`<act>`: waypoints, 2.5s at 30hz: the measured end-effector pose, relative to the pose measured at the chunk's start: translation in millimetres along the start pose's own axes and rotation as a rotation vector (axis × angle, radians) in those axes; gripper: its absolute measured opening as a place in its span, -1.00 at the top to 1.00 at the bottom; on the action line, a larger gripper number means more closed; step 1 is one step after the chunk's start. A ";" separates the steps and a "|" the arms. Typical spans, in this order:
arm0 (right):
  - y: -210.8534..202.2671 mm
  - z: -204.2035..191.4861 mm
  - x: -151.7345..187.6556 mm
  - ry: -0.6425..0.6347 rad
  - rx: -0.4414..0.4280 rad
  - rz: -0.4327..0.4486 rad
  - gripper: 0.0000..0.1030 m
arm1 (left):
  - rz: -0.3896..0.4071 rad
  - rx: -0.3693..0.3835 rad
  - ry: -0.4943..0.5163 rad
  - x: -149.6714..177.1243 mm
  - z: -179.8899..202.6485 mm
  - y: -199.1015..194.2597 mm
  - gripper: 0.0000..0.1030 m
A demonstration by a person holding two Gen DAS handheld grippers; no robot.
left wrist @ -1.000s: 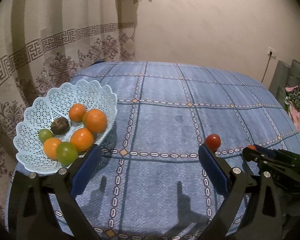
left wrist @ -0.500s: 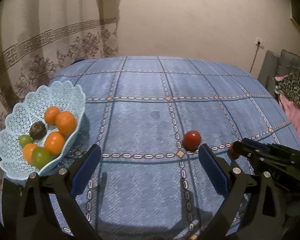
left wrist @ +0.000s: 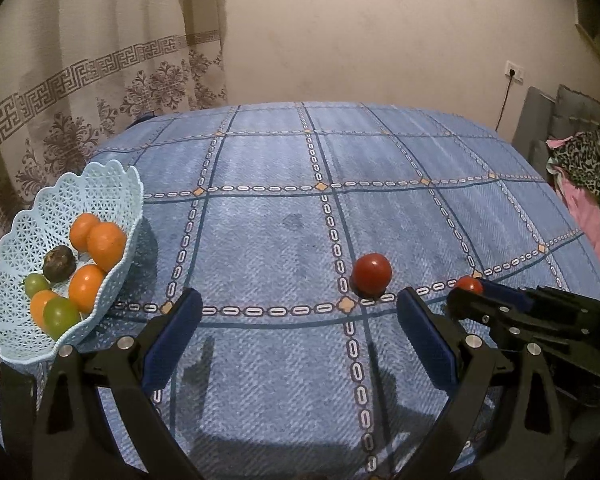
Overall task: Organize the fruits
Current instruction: 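Grasp the other red tomato with left gripper while right holds its tomato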
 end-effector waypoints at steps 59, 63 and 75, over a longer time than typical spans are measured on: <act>-1.8 7.2 -1.3 0.015 0.027 0.022 0.47 | -0.097 0.208 0.020 -4.5 40.3 53.2 0.46; -0.1 6.9 -1.2 0.007 0.030 0.020 0.46 | -0.092 0.213 0.016 -3.3 40.8 48.3 0.46; -1.5 -0.2 -1.4 -0.017 0.039 0.037 0.52 | -0.049 0.164 -0.038 -0.2 20.5 22.7 0.46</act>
Point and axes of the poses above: each gripper's, at about its wrist camera, not at the fingertips, and y roughly the way its jaws point, z to its right, x to its underside, the point moved 4 cm from there along y, roughly the way its jaws point, and after that the axes turned 1 degree about x, right-handed, at the moved point
